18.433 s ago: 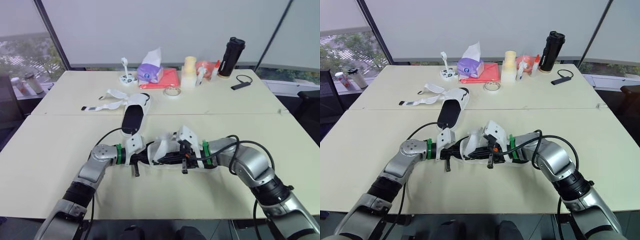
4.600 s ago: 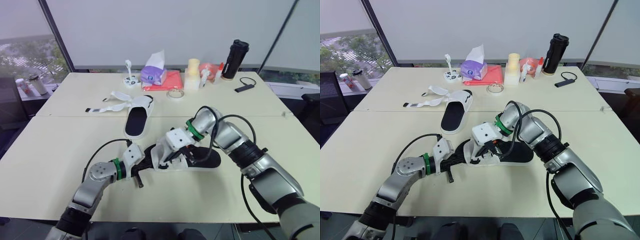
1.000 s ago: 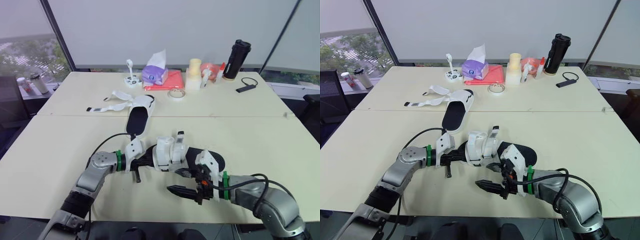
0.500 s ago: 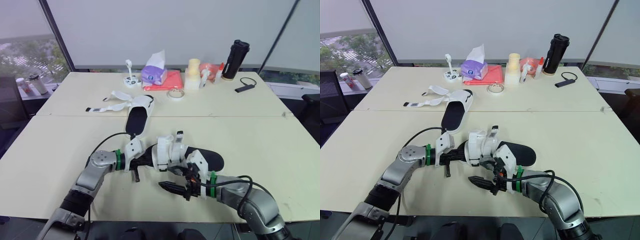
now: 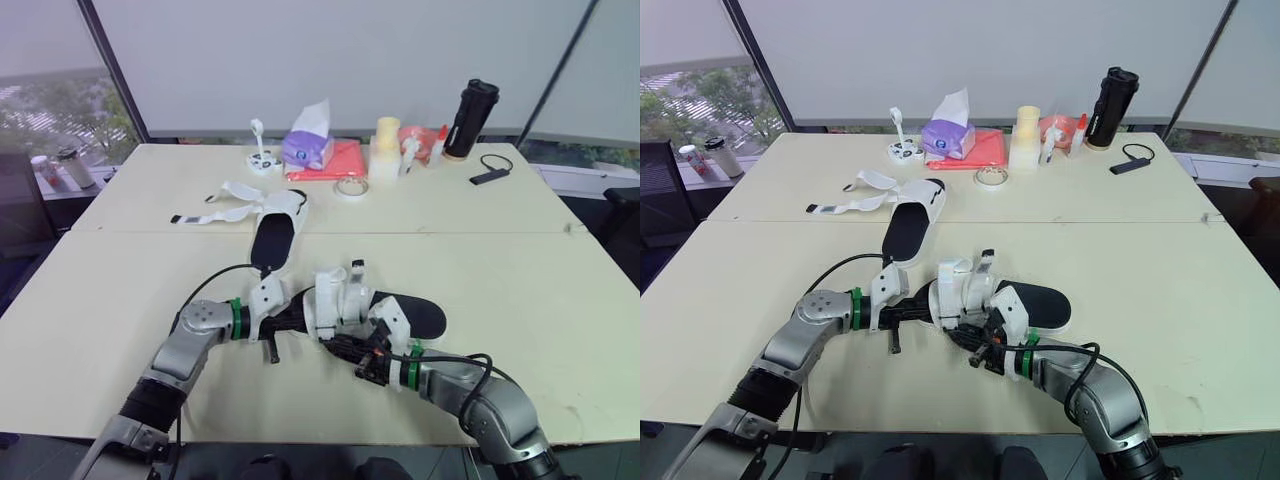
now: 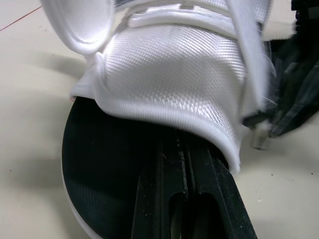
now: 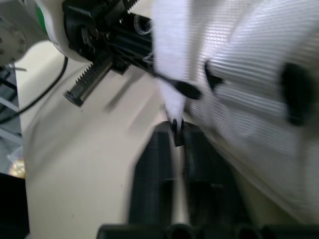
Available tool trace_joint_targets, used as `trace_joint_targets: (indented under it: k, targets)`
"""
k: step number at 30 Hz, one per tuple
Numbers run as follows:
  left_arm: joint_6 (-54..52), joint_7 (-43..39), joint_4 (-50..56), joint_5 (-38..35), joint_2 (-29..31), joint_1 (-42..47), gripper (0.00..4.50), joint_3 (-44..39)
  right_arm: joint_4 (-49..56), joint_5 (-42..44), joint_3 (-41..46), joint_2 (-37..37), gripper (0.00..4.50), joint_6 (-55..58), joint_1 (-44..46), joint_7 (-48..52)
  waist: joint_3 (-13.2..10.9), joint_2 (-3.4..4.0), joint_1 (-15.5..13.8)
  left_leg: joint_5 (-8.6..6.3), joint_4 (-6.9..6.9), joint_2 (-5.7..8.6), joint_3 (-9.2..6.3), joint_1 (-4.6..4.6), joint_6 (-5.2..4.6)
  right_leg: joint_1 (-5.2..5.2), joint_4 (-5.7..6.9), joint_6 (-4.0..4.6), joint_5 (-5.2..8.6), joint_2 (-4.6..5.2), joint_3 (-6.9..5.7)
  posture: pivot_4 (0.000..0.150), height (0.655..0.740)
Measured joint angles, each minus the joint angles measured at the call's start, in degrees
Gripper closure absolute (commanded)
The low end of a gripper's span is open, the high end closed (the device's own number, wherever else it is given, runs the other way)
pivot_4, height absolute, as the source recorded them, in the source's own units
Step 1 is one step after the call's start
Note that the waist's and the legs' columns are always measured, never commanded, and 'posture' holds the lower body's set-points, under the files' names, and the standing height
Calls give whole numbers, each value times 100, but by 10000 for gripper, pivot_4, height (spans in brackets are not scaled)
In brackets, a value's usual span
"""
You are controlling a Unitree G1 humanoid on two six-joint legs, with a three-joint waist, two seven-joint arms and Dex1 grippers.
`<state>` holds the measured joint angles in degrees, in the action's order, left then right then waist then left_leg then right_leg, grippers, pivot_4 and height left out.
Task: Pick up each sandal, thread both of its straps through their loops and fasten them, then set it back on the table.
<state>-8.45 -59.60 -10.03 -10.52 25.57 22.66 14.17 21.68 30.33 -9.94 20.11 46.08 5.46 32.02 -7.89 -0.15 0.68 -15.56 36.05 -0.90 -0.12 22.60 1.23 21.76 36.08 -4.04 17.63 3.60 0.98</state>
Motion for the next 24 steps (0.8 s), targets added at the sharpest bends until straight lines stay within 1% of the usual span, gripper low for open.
trace_joint_targets:
  k: [7, 10, 13, 14, 20, 24]
  targets:
    - [6, 12, -8, 0, -18, 7, 45000, 20, 6, 183, 93, 76, 44405, 197, -48, 56, 0, -1, -10, 0, 1, 0, 0, 0, 0, -3, -3, 0, 0, 0, 0, 1500, 7400]
    - [17, 21, -10, 1, -45, 5, 45000, 32, 121, 330, 76, 375, 44405, 449, -136, 276, 1, 0, -23, 0, 2, 0, 0, 2, 0, -4, -9, 0, 0, 1, 0, 1500, 7400]
    - [32, 45, -7, 1, -91, -14, 45000, 39, 589, 763, 73, 1075, 44405, 899, -440, 776, 2, -4, -53, 0, -1, 0, 0, 4, 0, -11, -24, 1, 0, 2, -1, 1500, 7400]
    - [34, 46, -7, 1, -86, -19, 45000, 37, 672, 875, 85, 1195, 44405, 1016, -509, 874, 5, -10, -47, 0, -4, 0, -1, 3, 0, -13, -28, 1, 0, 2, -1, 1500, 7400]
    - [59, 42, -48, 1, -124, 0, 45000, 55, 1122, 1513, 354, 1568, 44405, 1519, -716, 993, 5, -9, -67, -1, -2, 0, -1, 2, 0, -21, -40, 1, 0, 2, -1, 1500, 7400]
    - [151, -24, -205, 1, -242, 82, 45000, 87, 1313, 1907, 529, 1668, 44405, 1844, -608, 910, 5, -9, -151, -2, -4, 0, -2, 6, -3, -24, -54, 0, 0, 2, -5, 1500, 7400]
